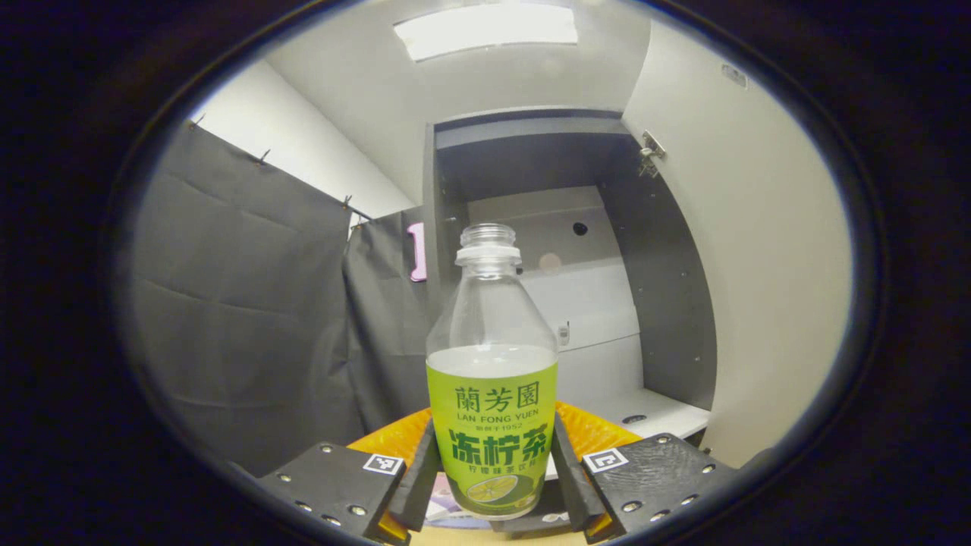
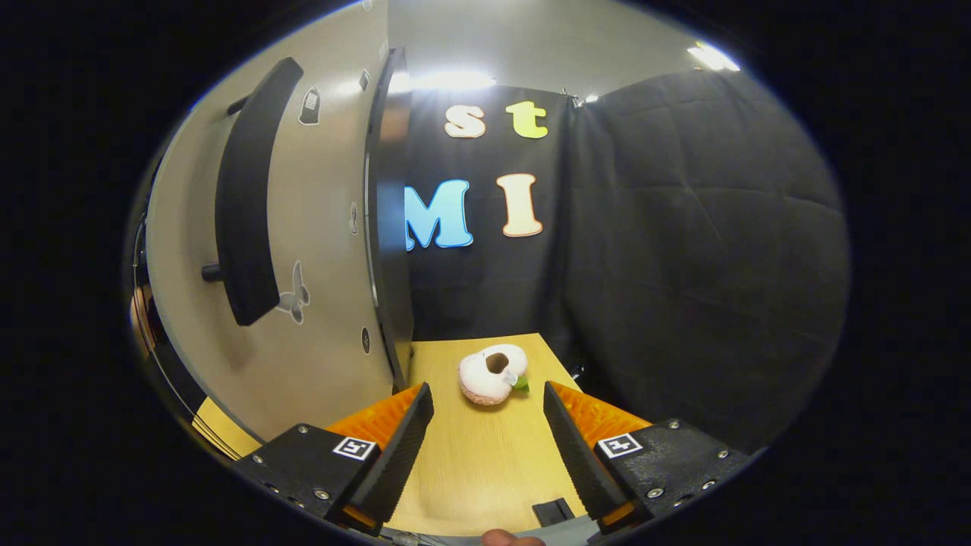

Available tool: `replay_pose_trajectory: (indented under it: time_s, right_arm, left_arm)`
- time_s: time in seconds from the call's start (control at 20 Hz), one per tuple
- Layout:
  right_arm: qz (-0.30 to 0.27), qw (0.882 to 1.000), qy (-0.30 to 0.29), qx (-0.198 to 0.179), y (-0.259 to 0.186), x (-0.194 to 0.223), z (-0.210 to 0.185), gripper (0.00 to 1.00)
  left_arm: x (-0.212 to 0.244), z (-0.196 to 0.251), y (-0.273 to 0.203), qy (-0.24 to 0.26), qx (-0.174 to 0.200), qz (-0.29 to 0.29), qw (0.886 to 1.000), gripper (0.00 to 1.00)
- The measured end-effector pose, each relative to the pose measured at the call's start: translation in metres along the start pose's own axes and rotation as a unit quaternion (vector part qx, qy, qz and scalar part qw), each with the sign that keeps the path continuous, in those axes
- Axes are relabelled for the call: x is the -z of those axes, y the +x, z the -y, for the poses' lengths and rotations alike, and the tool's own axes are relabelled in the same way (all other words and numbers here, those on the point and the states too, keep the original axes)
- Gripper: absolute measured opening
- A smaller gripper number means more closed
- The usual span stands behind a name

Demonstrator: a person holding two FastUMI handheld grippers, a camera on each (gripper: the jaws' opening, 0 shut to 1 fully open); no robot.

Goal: Open the cabinet door with the right hand, grasp the bottle in the cabinet with the left hand and place it on the coaster, then close the cabinet door with the right hand.

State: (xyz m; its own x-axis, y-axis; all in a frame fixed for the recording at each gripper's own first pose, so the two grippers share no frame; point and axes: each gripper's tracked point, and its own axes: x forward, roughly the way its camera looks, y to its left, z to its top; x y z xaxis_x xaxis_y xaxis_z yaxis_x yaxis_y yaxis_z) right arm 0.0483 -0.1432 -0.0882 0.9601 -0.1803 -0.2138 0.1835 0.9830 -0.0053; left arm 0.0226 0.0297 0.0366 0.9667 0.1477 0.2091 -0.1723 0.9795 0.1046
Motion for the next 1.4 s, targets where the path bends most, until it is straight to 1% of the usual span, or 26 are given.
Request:
replay_pose_trajectory:
  time_s: [0.05, 0.1, 0.2, 0.25, 0.3, 0.35, 0.45, 0.6, 0.7, 0.75, 0.8, 0.85, 0.95, 1.05, 1.15, 1.25, 1.35, 1.4]
  right_arm:
    - [-0.001, 1.0, 0.003, -0.003, 0.001, 0.003, 0.005, 0.91]
    - [0.011, 1.0, 0.013, -0.004, 0.001, -0.001, 0.011, 0.91]
    - [0.03, 0.999, 0.038, -0.003, 0.005, -0.006, 0.022, 0.91]
    - [0.033, 0.998, 0.05, -0.003, 0.01, -0.003, 0.026, 0.91]
    - [0.028, 0.998, 0.059, -0.003, 0.014, 0.004, 0.028, 0.9]
    - [0.017, 0.998, 0.063, -0.005, 0.019, 0.013, 0.029, 0.9]
    - [-0.006, 0.998, 0.058, -0.001, 0.028, 0.033, 0.03, 0.9]
    - [-0.027, 0.999, 0.038, -0.003, 0.037, 0.059, 0.023, 0.91]
    - [-0.043, 0.999, 0.01, 0.008, 0.04, 0.082, 0.027, 0.9]
    - [-0.05, 0.999, -0.002, 0.006, 0.041, 0.093, 0.026, 0.91]
    - [-0.057, 0.998, -0.014, 0.007, 0.042, 0.105, 0.026, 0.9]
    - [-0.063, 0.998, -0.025, 0.007, 0.041, 0.116, 0.026, 0.91]
    - [-0.083, 0.996, -0.043, 0.001, 0.037, 0.144, 0.023, 0.91]
    - [-0.11, 0.992, -0.067, -0.006, 0.032, 0.169, 0.019, 0.91]
    - [-0.124, 0.988, -0.096, -0.003, 0.029, 0.177, 0.023, 0.92]
    - [-0.12, 0.987, -0.111, -0.004, 0.029, 0.178, 0.022, 0.92]
    - [-0.112, 0.987, -0.115, -0.008, 0.019, 0.183, 0.013, 0.93]
    - [-0.112, 0.987, -0.116, -0.012, 0.018, 0.184, 0.009, 0.93]
  left_arm:
    - [0.002, -0.003, -0.014, 0.008, -0.009, 0.0, 1.0, 0.78]
    - [0.007, -0.011, -0.028, 0.022, -0.024, 0.0, 0.999, 0.71]
    - [0.025, -0.014, -0.054, 0.047, -0.041, -0.009, 0.998, 0.71]
    - [0.035, -0.018, -0.068, 0.056, -0.053, -0.014, 0.997, 0.78]
    - [0.044, -0.02, -0.084, 0.054, -0.06, -0.019, 0.997, 0.78]
    - [0.056, -0.022, -0.1, 0.044, -0.068, -0.023, 0.996, 0.71]
    - [0.095, -0.019, -0.131, 0.019, -0.074, -0.046, 0.996, 0.71]
    - [0.145, -0.016, -0.173, 0.013, -0.085, -0.072, 0.994, 0.71]
    - [0.179, -0.018, -0.203, 0.011, -0.1, -0.088, 0.991, 0.71]
    - [0.195, -0.018, -0.215, 0.004, -0.107, -0.093, 0.99, 0.71]
    - [0.214, -0.013, -0.228, -0.003, -0.107, -0.094, 0.99, 0.74]
    - [0.23, -0.01, -0.237, -0.007, -0.11, -0.097, 0.989, 0.71]
    - [0.261, 0.001, -0.255, -0.012, -0.107, -0.095, 0.99, 0.71]
    - [0.284, 0.001, -0.268, -0.012, -0.112, -0.089, 0.99, 0.71]
    - [0.306, 0.009, -0.277, -0.031, -0.111, -0.09, 0.989, 0.71]
    - [0.327, 0.016, -0.285, -0.031, -0.112, -0.096, 0.989, 0.71]
    - [0.347, 0.021, -0.291, -0.024, -0.11, -0.117, 0.987, 0.71]
    - [0.348, 0.027, -0.294, -0.033, -0.101, -0.115, 0.988, 0.71]
